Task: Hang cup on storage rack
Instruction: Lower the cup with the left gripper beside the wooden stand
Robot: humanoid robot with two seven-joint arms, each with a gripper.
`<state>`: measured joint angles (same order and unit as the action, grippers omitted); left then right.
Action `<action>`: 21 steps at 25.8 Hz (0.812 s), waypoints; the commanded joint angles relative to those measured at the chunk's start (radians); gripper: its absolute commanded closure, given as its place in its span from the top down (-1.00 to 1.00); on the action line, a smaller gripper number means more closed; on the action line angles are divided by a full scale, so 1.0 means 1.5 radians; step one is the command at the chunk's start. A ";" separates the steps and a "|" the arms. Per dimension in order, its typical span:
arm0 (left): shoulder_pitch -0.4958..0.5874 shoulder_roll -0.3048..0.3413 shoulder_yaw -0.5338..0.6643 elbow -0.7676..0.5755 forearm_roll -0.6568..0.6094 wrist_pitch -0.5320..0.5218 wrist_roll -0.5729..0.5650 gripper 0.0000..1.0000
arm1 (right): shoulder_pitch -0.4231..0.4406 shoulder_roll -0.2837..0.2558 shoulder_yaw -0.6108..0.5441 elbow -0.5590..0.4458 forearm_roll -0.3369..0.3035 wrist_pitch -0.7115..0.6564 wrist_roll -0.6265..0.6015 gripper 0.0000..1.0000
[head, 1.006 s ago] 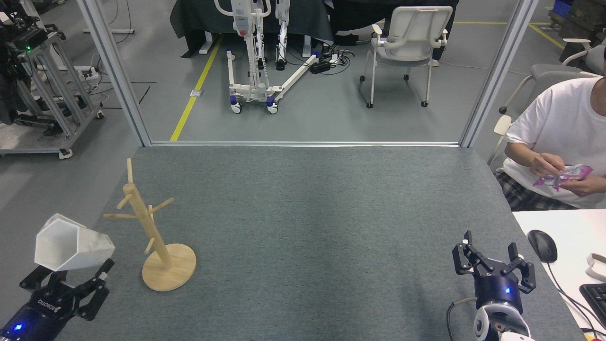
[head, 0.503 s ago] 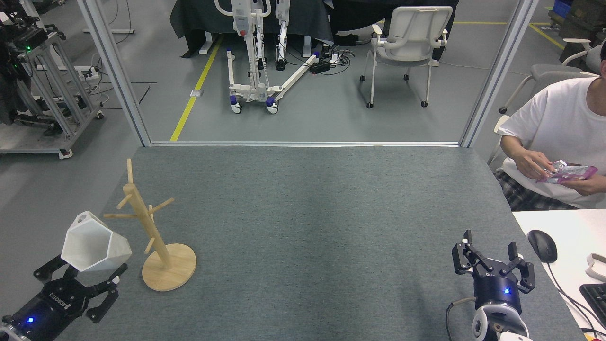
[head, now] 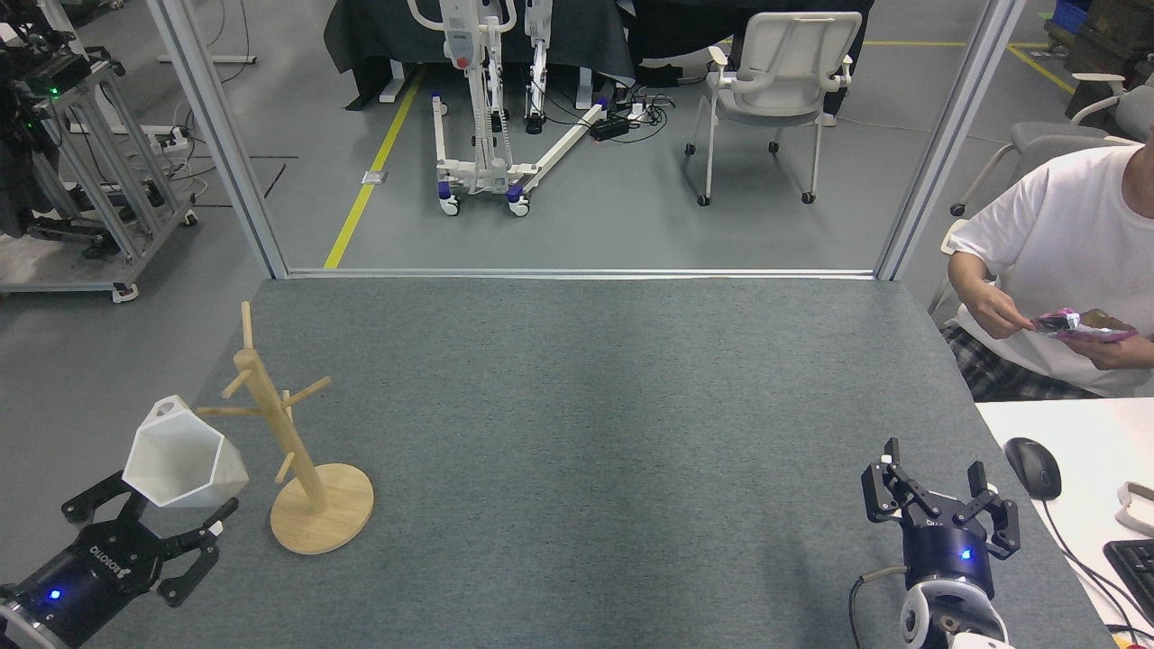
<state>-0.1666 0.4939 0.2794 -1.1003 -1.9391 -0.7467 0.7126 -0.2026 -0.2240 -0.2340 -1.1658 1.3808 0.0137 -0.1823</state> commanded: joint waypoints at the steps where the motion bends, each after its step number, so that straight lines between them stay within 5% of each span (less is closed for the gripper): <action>1: -0.006 0.005 -0.005 0.002 -0.008 -0.002 -0.001 -1.00 | 0.000 0.000 0.000 0.000 0.000 0.000 0.000 0.98; 21: -0.051 0.016 -0.032 0.036 -0.044 -0.010 -0.044 -1.00 | 0.000 0.000 0.000 0.006 0.002 0.000 -0.001 0.98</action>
<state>-0.2292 0.5185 0.2322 -1.0576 -2.0046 -0.7613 0.6548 -0.2025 -0.2254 -0.2353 -1.1579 1.3810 0.0137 -0.1826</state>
